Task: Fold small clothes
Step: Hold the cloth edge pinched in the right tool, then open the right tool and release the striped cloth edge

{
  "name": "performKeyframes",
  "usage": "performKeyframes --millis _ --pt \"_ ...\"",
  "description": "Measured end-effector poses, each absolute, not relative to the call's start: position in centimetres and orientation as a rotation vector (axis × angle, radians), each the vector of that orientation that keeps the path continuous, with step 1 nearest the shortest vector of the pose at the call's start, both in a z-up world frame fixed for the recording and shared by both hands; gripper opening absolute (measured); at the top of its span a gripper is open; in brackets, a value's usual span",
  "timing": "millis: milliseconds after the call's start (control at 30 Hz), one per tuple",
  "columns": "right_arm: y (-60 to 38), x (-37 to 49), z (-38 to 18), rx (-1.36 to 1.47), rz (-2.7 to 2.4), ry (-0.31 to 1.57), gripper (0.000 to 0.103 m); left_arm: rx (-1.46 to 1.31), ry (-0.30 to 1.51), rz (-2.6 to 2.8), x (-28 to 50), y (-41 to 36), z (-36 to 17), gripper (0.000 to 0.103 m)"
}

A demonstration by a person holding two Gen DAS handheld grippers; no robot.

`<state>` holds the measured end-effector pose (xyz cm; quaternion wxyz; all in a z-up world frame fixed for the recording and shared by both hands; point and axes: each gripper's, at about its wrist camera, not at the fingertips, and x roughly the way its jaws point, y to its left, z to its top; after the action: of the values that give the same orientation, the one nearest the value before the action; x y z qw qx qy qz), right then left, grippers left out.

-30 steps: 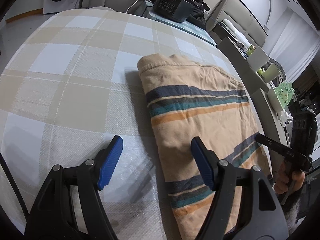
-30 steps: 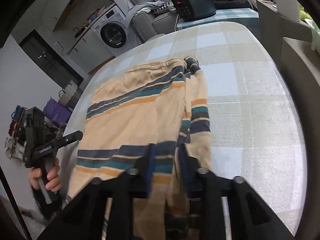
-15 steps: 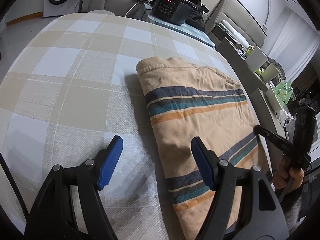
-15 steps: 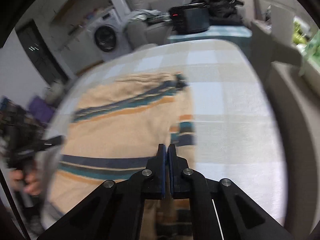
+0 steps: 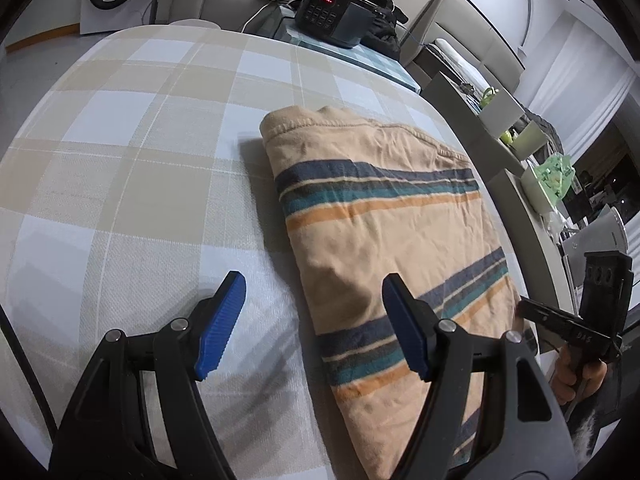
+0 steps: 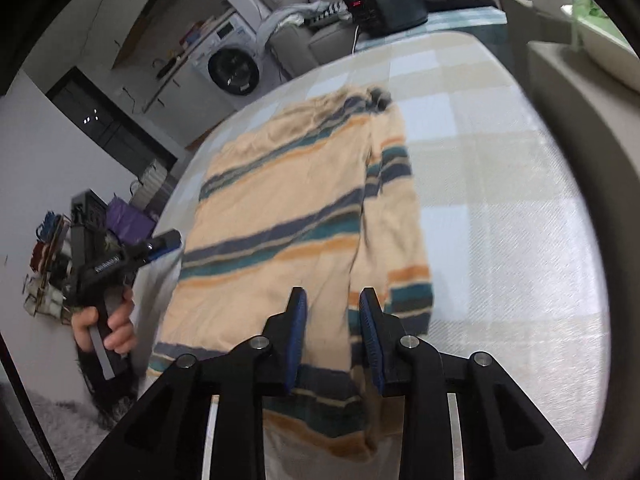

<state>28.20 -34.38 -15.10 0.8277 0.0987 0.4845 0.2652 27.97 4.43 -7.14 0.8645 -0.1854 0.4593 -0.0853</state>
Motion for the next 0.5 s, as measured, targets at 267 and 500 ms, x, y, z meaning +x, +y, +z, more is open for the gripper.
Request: performKeyframes --millis 267,500 --pt "-32.6 26.7 -13.1 0.041 0.537 0.928 0.005 -0.389 0.969 -0.166 26.5 4.6 -7.2 0.068" --pt "-33.1 27.1 -14.6 -0.020 0.433 0.966 0.019 -0.376 0.972 -0.165 25.3 4.5 -7.0 0.068"
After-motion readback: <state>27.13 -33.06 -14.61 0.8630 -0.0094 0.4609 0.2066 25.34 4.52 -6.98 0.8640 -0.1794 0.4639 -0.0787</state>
